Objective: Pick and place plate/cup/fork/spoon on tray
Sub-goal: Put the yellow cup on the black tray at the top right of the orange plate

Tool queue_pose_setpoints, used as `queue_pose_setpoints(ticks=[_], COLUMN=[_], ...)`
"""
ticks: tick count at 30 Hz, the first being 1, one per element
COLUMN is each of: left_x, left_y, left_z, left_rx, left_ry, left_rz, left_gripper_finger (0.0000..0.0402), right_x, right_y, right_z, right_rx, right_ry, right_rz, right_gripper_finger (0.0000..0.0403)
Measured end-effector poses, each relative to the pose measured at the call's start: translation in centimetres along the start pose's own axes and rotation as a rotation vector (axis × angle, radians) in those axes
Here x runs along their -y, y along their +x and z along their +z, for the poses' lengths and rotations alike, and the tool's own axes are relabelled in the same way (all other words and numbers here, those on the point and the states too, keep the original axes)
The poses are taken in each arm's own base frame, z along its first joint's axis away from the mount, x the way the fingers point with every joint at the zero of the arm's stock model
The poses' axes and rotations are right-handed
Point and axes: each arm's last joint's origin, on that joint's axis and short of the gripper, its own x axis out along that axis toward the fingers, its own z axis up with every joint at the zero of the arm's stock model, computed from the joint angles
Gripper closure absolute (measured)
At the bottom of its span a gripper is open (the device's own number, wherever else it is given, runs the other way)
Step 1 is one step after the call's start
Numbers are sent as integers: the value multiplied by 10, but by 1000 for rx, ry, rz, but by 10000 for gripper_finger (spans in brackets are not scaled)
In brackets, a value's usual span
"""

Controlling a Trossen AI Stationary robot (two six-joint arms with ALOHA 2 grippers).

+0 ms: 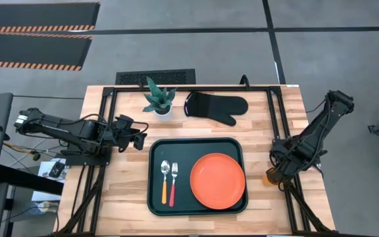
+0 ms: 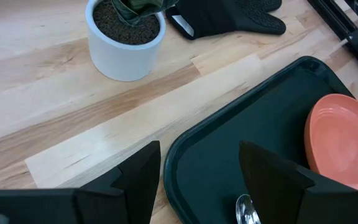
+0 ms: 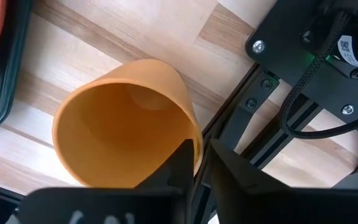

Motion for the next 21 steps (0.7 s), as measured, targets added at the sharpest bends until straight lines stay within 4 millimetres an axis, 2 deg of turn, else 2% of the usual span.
queue_pose_setpoints(ticks=[11,21], left_x=[0,0], left_y=[0,0], left_z=[0,0], left_rx=[4,5], left_ry=[0,-1], left_rz=[2,2], left_gripper_finger=[198,198], right_x=[-2,-11], right_y=[1,11], right_z=[1,-1], right_rx=[30,51], right_ry=[-2,-32], right_rz=[7,-71], right_gripper_finger=[283,277])
